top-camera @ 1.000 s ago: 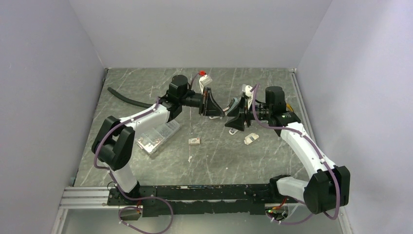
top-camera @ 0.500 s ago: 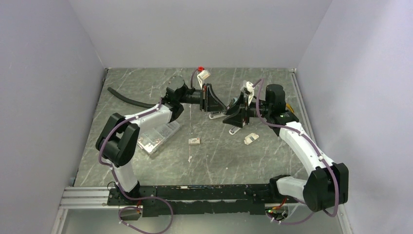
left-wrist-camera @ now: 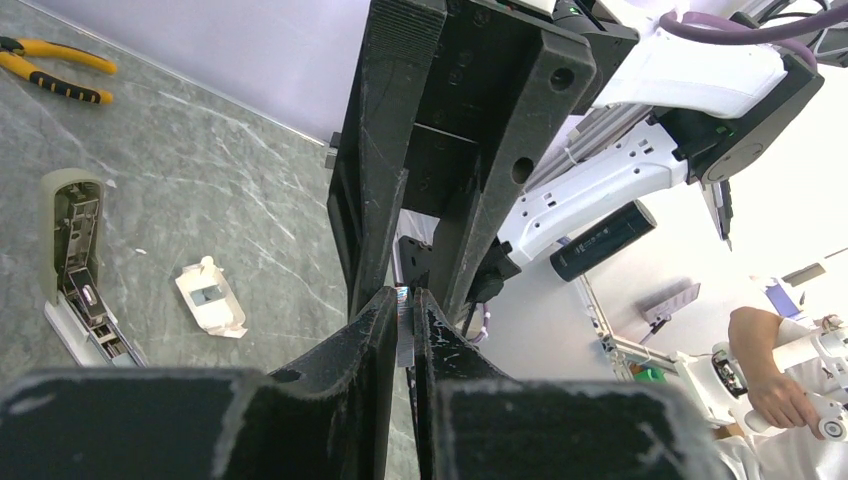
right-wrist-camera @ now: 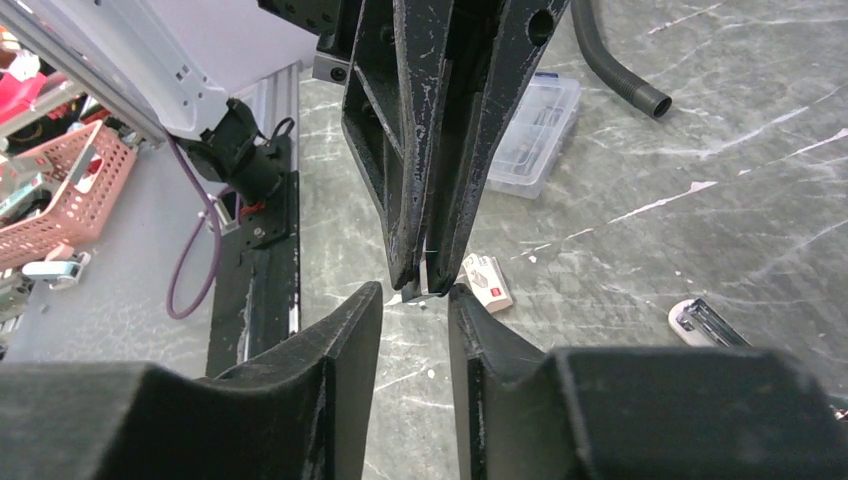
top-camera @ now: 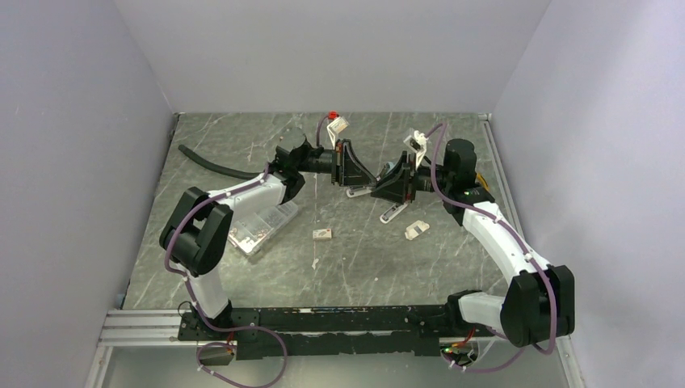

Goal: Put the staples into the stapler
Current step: Pick up the staple from the staple box.

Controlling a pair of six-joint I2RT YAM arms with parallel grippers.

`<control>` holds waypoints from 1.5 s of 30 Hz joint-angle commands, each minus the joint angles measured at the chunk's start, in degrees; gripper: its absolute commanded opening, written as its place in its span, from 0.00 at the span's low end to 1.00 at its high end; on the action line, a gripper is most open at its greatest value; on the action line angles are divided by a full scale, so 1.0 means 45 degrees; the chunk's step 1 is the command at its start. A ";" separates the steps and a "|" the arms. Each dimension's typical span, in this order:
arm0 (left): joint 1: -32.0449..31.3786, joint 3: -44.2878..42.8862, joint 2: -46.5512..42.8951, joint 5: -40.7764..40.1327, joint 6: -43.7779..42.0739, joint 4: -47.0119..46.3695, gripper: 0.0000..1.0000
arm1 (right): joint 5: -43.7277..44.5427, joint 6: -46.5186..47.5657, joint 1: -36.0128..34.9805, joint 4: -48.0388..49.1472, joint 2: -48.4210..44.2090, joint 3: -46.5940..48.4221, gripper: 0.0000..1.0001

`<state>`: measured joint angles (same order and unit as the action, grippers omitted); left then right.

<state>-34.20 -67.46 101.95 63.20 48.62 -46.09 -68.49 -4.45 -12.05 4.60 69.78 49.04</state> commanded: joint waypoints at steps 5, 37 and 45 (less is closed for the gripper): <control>-0.0008 0.0059 -0.0055 0.0215 0.0065 -0.0695 0.17 | -0.0559 -0.0776 0.0138 0.1349 0.0094 -0.0076 0.27; -0.0021 -0.0052 0.0086 0.0223 -0.0521 -0.0205 0.23 | -0.1410 -0.0932 0.0137 0.1615 0.0138 -0.0167 0.03; -0.0018 -0.0307 -0.0084 0.0116 -0.1586 0.1343 0.34 | -0.1201 -0.0418 0.0117 0.1070 0.0170 -0.0240 0.00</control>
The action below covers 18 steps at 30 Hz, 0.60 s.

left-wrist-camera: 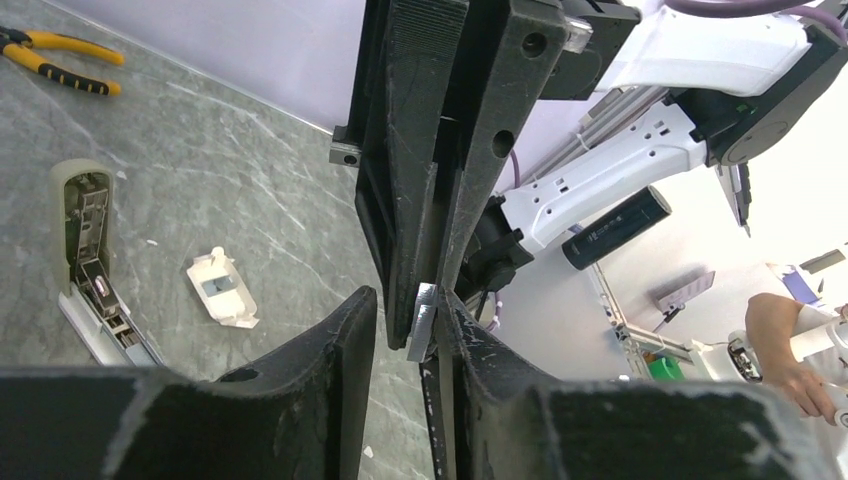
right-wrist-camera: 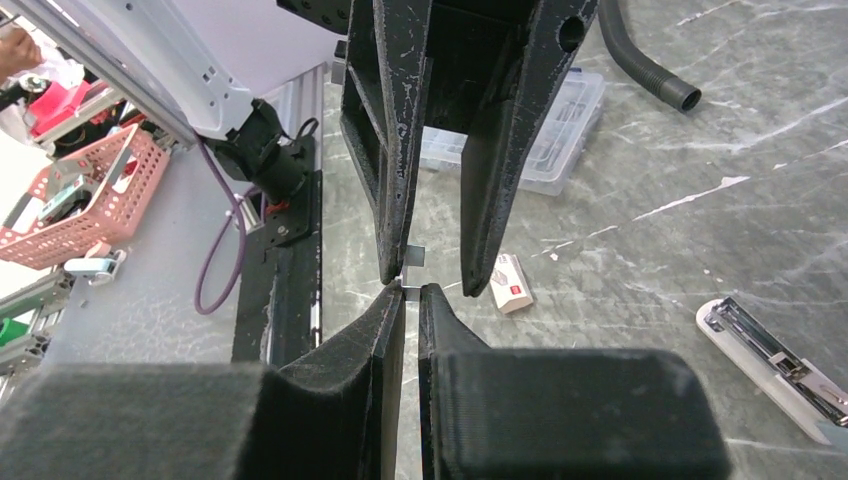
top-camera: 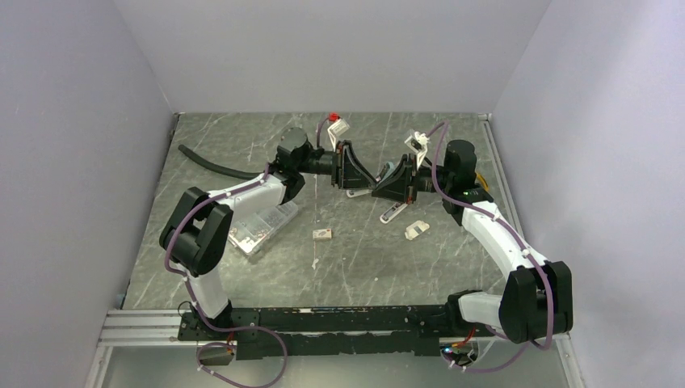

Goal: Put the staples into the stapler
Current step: Pick up the staple from the staple box.

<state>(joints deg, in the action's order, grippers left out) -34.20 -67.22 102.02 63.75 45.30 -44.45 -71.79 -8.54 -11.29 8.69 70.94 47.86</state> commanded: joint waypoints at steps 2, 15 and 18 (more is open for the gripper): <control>0.0004 -0.0402 -0.0168 -0.0005 -0.1072 0.1226 0.36 | -0.0350 0.0655 -0.0050 -0.0008 -0.0070 -0.0001 0.00; 0.0262 -0.0847 -0.0872 -0.0222 -0.3228 0.4062 0.39 | 0.0743 0.1533 -0.0196 -0.1091 0.0174 -0.0253 0.00; 0.0299 -0.0862 -0.1016 -0.0204 -0.3533 0.4374 0.39 | 0.0962 0.1596 -0.0223 -0.1210 0.0302 -0.0261 0.00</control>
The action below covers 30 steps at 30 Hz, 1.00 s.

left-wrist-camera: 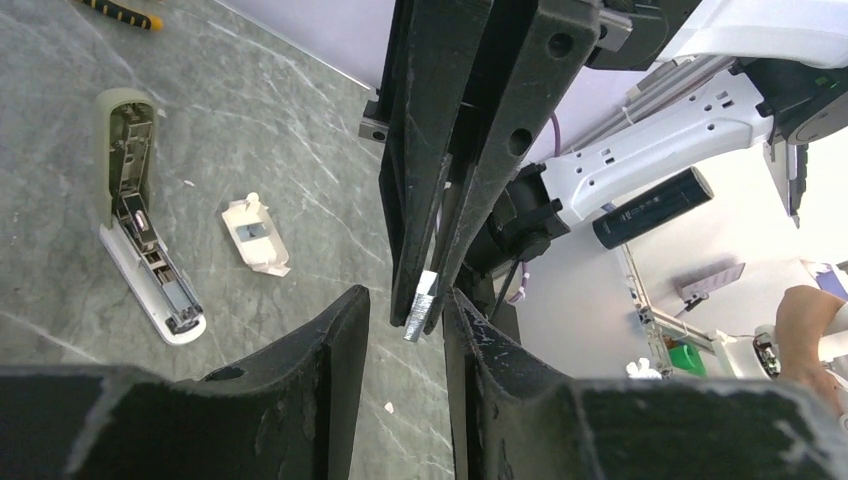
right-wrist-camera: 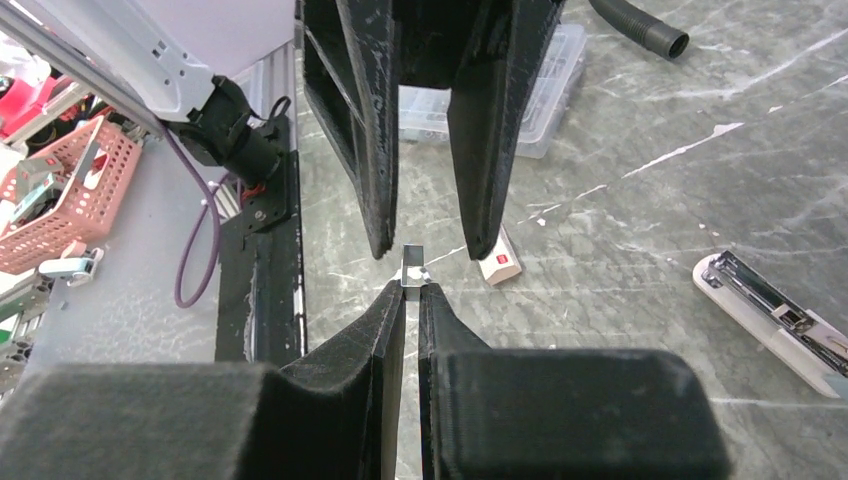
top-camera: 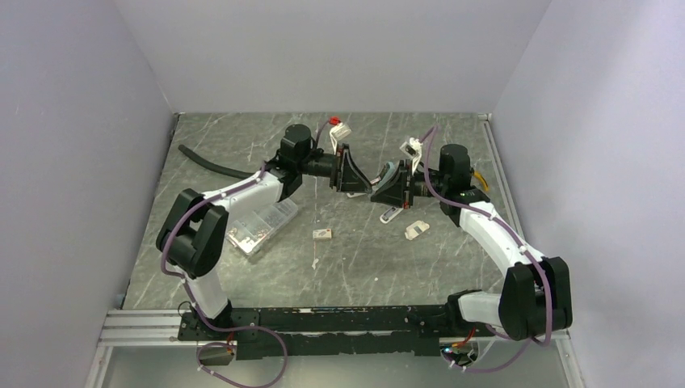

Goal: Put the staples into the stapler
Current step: Pick up the staple from the staple box.

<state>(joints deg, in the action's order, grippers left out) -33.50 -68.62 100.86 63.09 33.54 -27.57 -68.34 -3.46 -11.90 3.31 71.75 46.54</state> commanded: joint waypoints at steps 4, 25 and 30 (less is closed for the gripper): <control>0.0173 -0.0710 -0.0952 -0.0036 -0.1391 0.1274 0.40 | 0.0498 0.0573 -0.0091 -0.0200 0.0274 0.0087 0.00; 0.0950 -0.2242 -0.4054 -0.5648 -0.9142 0.9842 0.52 | 0.1384 0.1747 -0.0226 -0.1296 0.0056 0.0247 0.00; 0.1049 -0.2285 -0.4573 -0.7654 -0.9178 1.0756 0.82 | 0.1520 0.1864 -0.0384 -0.1438 0.0014 0.0273 0.00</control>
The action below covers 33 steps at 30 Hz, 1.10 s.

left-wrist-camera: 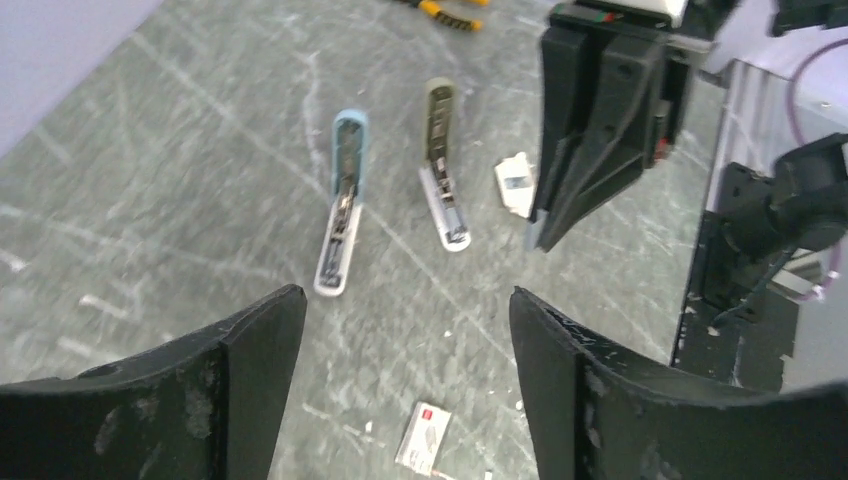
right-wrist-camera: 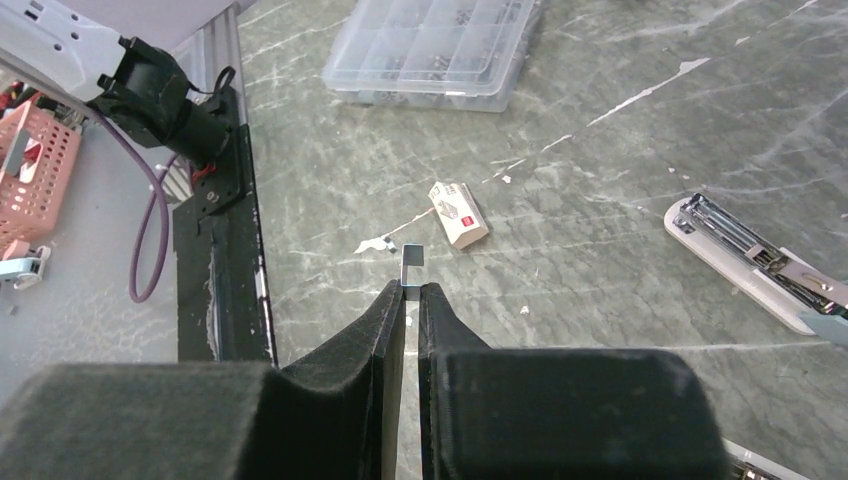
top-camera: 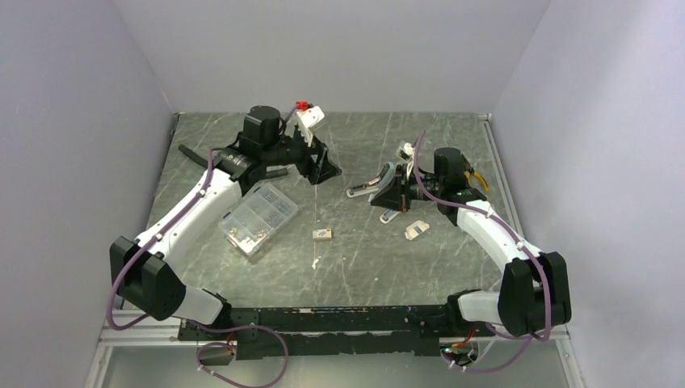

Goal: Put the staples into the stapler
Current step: Pick up the staple from the staple box.

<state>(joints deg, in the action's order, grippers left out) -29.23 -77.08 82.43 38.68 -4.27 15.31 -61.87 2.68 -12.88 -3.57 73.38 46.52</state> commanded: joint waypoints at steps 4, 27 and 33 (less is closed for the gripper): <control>0.0334 -0.0400 -0.0506 -0.2331 -0.0494 0.1772 0.94 | 0.0194 0.0501 -0.0336 0.0091 -0.0352 0.0316 0.00; 0.0552 -0.0149 0.1091 -0.0013 0.2612 -0.1796 0.75 | 0.1599 -0.3793 -0.0409 0.2487 0.0365 -0.0124 0.00; 0.0350 -0.0169 0.1726 0.0602 0.3721 -0.2231 0.65 | 0.1565 -0.3912 -0.0380 0.2540 0.0496 -0.0086 0.00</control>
<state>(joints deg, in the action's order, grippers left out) -26.74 -77.08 88.75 38.04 7.31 9.17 -54.96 -13.52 -14.61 4.67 75.35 45.82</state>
